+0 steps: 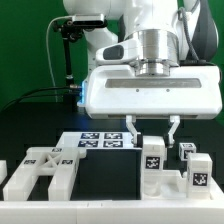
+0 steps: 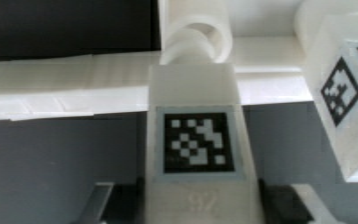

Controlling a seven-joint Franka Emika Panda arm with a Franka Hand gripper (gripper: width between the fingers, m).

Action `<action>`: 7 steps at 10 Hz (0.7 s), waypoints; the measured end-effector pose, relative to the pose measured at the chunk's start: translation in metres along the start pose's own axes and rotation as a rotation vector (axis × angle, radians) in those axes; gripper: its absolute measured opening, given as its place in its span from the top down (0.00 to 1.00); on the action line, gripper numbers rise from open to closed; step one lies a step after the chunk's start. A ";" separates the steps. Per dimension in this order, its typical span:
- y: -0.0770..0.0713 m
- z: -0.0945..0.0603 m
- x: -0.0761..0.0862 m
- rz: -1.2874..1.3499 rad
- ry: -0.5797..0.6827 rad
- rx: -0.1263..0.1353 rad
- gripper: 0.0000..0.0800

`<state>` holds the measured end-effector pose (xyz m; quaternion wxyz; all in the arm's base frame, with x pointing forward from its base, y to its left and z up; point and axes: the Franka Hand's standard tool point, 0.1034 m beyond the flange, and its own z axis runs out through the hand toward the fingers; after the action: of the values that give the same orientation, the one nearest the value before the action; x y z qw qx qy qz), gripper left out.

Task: Assemble chair

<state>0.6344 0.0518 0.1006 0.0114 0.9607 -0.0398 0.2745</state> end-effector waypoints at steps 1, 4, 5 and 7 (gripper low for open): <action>-0.001 0.001 -0.001 -0.001 -0.002 0.000 0.64; -0.002 0.006 -0.005 -0.010 0.021 -0.005 0.64; -0.002 0.008 -0.008 -0.013 0.025 -0.007 0.64; -0.004 0.013 -0.013 -0.020 0.041 -0.008 0.64</action>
Offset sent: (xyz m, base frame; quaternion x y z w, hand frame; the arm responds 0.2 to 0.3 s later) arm -0.0038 0.0020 -0.0098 0.0014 0.0264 0.0032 0.9996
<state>0.6305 0.0566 0.0826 0.0186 0.9552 -0.0309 0.2938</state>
